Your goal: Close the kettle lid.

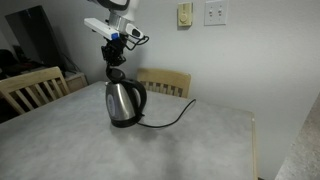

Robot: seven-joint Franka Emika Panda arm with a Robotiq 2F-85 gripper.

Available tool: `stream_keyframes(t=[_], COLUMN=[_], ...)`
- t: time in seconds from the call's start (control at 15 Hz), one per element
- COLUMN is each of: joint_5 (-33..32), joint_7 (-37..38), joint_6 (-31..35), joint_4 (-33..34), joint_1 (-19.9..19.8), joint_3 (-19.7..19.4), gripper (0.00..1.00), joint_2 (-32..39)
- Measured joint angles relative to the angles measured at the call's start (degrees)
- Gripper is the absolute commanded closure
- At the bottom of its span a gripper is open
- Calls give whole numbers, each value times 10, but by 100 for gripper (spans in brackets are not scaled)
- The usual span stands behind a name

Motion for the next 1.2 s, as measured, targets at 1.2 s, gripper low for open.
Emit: stream_keyframes(t=[1.2], joint_5=[0], joint_7=[-9], joint_6=[-106], joint_4=[166], joint_1=[11], joint_3=[7], gripper=[100], joint_2=[141])
